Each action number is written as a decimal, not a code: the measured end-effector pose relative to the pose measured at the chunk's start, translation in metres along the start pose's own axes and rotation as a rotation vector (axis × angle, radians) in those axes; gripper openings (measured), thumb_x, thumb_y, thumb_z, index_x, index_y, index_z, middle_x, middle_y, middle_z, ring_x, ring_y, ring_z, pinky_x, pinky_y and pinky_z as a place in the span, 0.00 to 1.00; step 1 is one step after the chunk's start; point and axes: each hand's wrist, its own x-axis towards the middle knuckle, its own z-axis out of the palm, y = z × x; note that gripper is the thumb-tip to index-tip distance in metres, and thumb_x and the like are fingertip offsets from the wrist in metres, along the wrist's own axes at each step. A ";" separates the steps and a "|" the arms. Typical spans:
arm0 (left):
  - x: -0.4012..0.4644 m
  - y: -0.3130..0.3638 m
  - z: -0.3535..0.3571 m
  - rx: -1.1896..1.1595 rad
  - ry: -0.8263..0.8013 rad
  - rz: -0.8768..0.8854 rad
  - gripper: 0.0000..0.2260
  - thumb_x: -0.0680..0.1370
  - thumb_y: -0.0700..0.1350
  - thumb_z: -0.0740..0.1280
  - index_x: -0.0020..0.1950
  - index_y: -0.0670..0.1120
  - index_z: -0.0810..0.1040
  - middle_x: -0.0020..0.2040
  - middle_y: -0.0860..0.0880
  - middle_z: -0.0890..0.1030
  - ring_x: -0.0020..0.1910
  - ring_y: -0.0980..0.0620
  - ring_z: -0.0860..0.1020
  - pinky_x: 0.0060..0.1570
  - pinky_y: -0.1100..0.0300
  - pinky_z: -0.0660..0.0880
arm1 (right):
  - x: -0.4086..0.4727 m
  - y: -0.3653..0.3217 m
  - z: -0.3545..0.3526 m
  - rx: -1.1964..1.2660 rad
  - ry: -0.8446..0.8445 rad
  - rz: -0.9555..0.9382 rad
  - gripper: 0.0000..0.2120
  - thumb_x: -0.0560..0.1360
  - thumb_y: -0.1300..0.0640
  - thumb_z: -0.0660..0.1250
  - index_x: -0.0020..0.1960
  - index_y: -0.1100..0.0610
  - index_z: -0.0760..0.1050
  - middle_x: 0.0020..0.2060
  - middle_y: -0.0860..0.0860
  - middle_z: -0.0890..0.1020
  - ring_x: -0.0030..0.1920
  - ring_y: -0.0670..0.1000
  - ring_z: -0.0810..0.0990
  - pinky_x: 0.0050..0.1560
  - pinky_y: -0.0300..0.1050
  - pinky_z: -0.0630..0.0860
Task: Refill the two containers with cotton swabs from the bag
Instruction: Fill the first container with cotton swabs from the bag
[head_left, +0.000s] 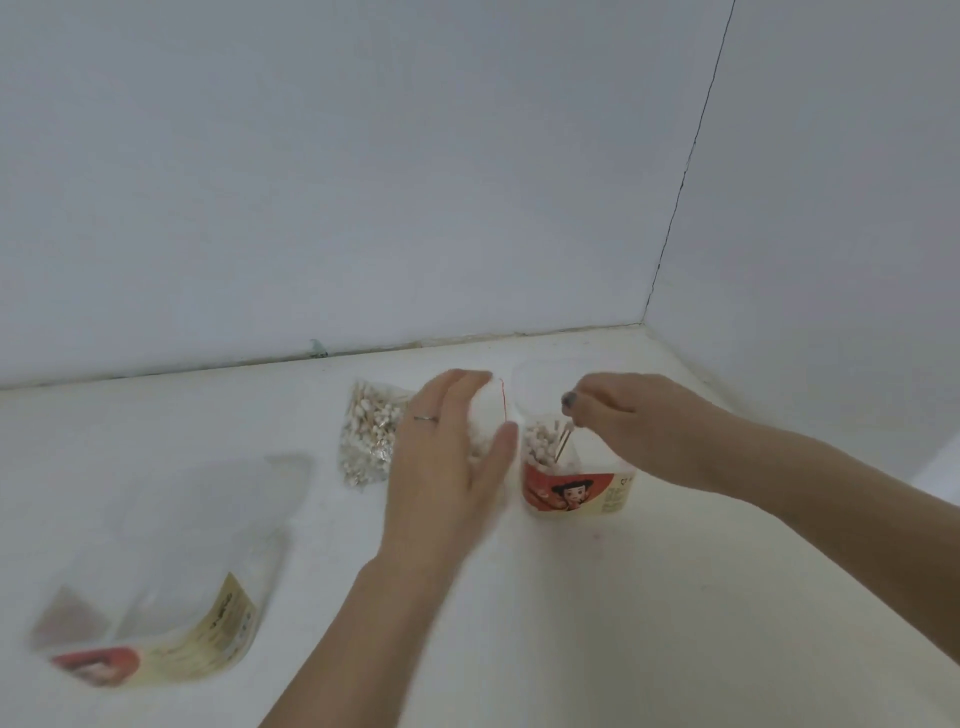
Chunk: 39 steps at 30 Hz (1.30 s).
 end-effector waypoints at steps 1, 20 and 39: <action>0.006 -0.006 -0.008 0.056 0.046 -0.071 0.22 0.79 0.53 0.63 0.72 0.48 0.70 0.69 0.49 0.72 0.70 0.49 0.69 0.71 0.54 0.66 | -0.001 -0.004 0.000 0.010 0.063 -0.019 0.17 0.83 0.45 0.54 0.50 0.56 0.75 0.43 0.49 0.79 0.39 0.49 0.75 0.38 0.43 0.69; 0.026 -0.061 -0.046 -0.033 -0.055 -0.935 0.18 0.83 0.55 0.59 0.61 0.41 0.65 0.51 0.42 0.77 0.53 0.38 0.77 0.55 0.46 0.77 | 0.024 -0.033 0.039 0.143 0.100 -0.012 0.18 0.79 0.63 0.55 0.65 0.55 0.76 0.63 0.51 0.75 0.54 0.51 0.75 0.59 0.43 0.74; 0.017 -0.027 -0.061 -0.263 0.018 -0.861 0.20 0.76 0.61 0.57 0.60 0.48 0.68 0.50 0.48 0.78 0.52 0.42 0.79 0.55 0.39 0.78 | 0.007 -0.063 0.024 -0.113 -0.066 -0.282 0.20 0.78 0.58 0.63 0.69 0.50 0.74 0.63 0.47 0.74 0.60 0.47 0.73 0.61 0.41 0.70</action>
